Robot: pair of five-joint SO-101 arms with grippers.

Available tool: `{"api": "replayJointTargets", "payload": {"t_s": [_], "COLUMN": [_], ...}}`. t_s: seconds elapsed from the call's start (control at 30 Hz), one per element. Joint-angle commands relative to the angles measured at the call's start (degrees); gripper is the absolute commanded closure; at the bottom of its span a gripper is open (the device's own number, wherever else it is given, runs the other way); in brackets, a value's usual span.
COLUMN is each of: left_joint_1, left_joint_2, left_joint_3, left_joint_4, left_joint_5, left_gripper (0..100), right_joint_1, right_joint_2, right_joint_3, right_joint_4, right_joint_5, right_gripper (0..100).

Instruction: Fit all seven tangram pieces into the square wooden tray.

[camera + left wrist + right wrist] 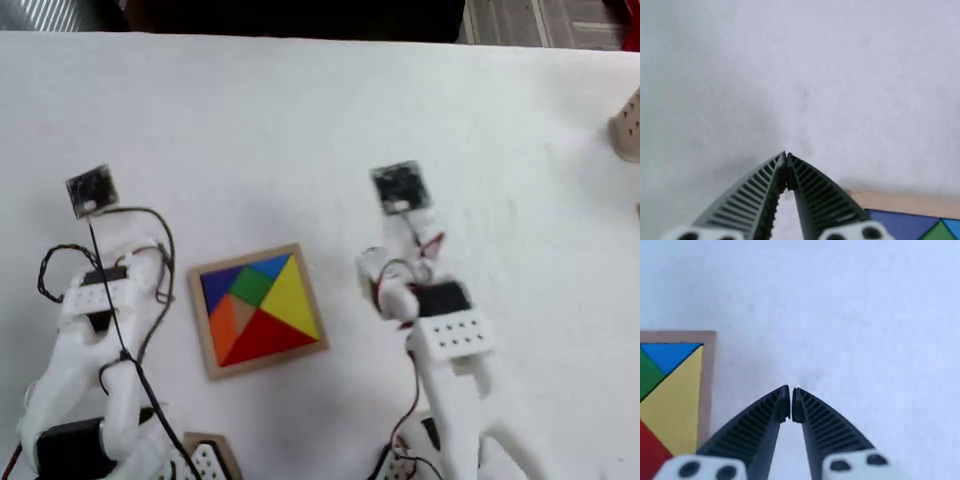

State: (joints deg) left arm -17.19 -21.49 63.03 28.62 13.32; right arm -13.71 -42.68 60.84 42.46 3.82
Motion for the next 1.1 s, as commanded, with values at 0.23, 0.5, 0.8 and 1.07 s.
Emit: {"api": "replayJointTargets", "payload": {"t_s": [0.23, 0.5, 0.8, 1.07], "left_joint_1": [6.11, 12.00, 6.55, 9.45], "left_joint_2": [-27.74, -45.76, -64.84, -78.29], "left_joint_3": [16.79, 27.08, 34.37, 34.37], "left_joint_4": [-6.51, 0.44, 9.05, 33.67], "left_joint_5": [-4.04, -13.98, -18.73, -18.46], "left_gripper": [98, 98, 98, 97], "right_joint_1": [16.57, 20.44, 12.62, 11.65], "right_joint_2": [-19.65, -43.56, -59.47, -60.62], "right_joint_3": [13.01, 28.04, 33.05, 32.62], "right_joint_4": [1.45, 6.81, 25.36, 31.78], "right_joint_5": [0.35, 3.08, 12.40, 12.31], "right_gripper": [98.2, 98.1, 98.1, 98.1]}}
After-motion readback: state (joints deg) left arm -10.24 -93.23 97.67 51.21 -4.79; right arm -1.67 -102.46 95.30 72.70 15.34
